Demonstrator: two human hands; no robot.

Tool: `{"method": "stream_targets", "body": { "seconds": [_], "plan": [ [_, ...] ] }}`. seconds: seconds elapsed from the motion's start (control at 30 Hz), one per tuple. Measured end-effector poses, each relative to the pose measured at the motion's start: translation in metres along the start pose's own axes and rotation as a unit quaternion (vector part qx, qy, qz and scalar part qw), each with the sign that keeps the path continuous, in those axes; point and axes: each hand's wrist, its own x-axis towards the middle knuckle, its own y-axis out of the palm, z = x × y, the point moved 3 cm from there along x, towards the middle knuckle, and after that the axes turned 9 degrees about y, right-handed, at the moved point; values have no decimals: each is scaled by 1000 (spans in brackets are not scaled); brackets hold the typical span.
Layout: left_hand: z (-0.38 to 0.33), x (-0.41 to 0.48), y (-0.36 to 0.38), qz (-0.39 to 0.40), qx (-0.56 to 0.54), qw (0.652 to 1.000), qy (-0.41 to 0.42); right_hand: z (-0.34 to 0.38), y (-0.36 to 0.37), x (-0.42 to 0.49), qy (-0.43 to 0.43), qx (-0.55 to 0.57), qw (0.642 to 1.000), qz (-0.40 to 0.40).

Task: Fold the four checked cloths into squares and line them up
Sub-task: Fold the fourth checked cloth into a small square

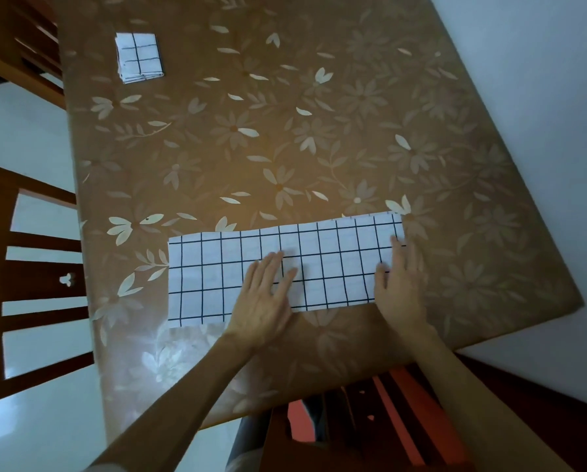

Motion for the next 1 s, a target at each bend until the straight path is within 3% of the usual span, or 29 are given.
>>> {"method": "stream_targets", "body": {
  "seconds": [0.1,0.2,0.33,0.43,0.53,0.6,0.67,0.73,0.8,0.9,1.0],
  "plan": [
    [-45,18,3,-45,-43,996,63,-24,-22,-2,139,30,990,3],
    [-84,33,11,-30,-50,994,90,-39,-26,-8,165,68,981,73],
    [-115,41,24,28,-29,997,71,-42,-26,-23,211,143,954,161],
    [-122,35,25,51,-33,997,49,-38,-23,-39,240,245,910,234],
    [-122,20,17,22,-65,997,25,-31,-26,-47,246,366,856,271],
    [-115,7,10,-30,-143,989,-30,-26,-38,-47,222,409,840,279],
    [-108,-6,1,-56,-268,955,-115,-25,-47,-43,186,417,849,267],
    [-104,-19,-9,-76,-361,913,-174,-33,-50,-35,135,338,904,224],
    [-99,-31,-20,-113,-411,881,-206,-31,-53,-32,103,293,925,219],
    [-85,-49,-28,-131,-524,802,-256,-16,-50,-37,65,315,899,298],
    [-71,-73,-36,-133,-664,670,-304,8,-45,-51,-7,260,885,387]
  ]
}}
